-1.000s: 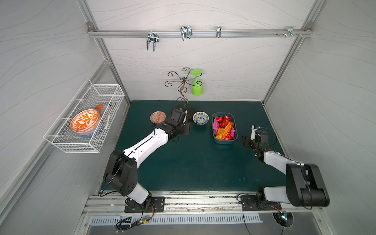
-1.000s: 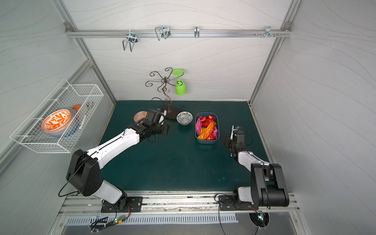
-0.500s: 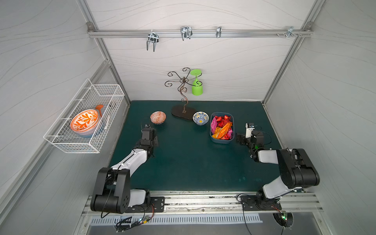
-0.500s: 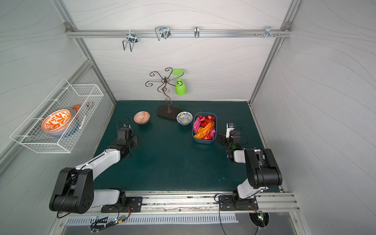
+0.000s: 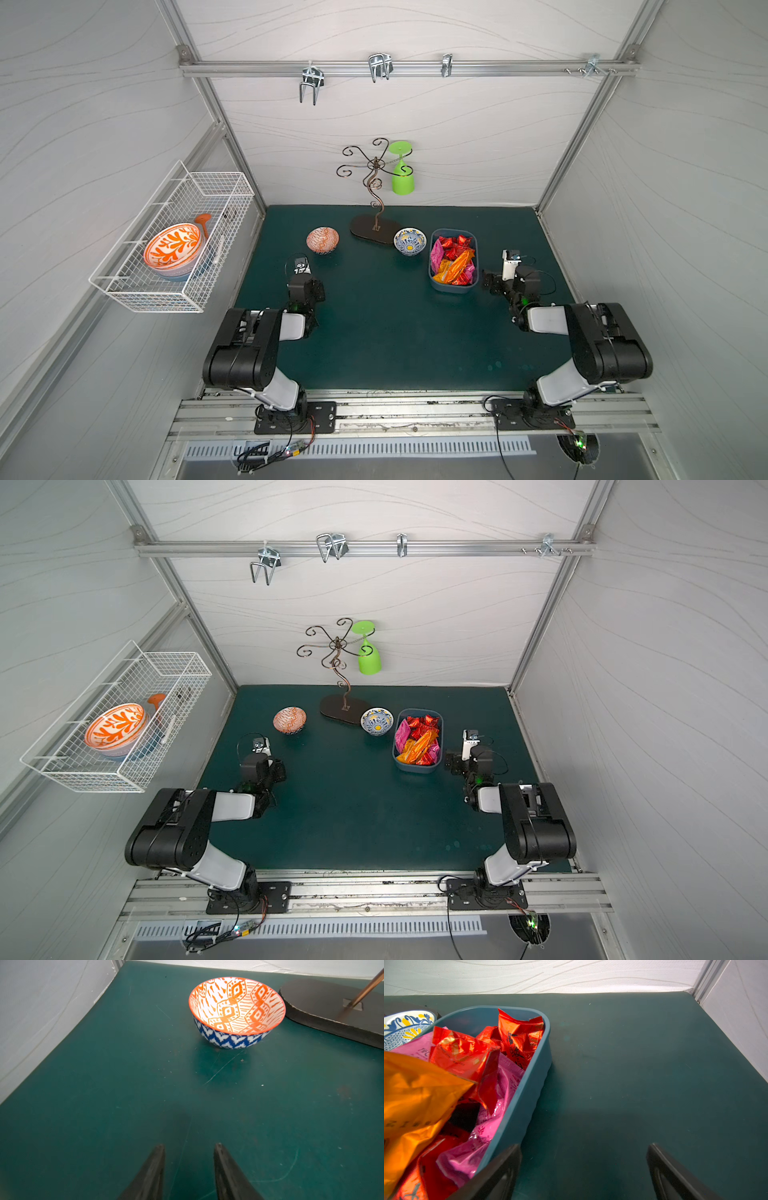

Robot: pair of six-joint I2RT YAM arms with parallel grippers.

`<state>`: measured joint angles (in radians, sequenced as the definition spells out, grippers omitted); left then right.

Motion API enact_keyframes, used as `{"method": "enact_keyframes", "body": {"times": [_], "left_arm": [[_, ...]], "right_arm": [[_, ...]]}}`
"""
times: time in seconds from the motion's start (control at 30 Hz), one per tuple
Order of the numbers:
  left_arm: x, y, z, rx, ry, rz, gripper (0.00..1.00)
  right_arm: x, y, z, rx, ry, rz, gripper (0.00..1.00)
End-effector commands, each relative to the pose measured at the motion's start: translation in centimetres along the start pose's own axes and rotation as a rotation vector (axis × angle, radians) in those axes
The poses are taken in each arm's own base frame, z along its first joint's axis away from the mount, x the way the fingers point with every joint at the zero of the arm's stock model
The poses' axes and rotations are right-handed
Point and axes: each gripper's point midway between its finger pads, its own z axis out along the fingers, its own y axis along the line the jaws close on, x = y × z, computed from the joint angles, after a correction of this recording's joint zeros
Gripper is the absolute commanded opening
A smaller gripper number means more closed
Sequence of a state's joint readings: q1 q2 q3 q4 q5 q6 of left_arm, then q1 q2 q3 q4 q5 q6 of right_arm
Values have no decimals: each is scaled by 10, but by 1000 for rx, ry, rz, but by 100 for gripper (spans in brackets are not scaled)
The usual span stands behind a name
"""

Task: Put the tea bags into the storage box
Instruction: Reset both arms

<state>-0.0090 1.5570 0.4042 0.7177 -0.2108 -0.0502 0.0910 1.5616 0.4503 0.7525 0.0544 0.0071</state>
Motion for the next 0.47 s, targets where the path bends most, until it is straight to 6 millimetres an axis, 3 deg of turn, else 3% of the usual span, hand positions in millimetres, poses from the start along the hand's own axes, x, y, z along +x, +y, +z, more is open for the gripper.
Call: {"method": "enact_keyframes", "body": {"times": [0.0,0.03,0.07,0.43], "left_arm": [[-38,-5,-1,36,-138,-20,51],[-38,-5,-1,36,-140,-20,90],[-38,-5,-1,37,-137,-18,99],[-38,-5,-1,36,-139,-20,100]], "right_arm": [[-2,0,0,-7,-14,-1,99],[-2,1,0,-9,-14,-1,99],[-2,0,0,-8,-15,-1,99],[-3,0,0,-16,-17,1,99]]}}
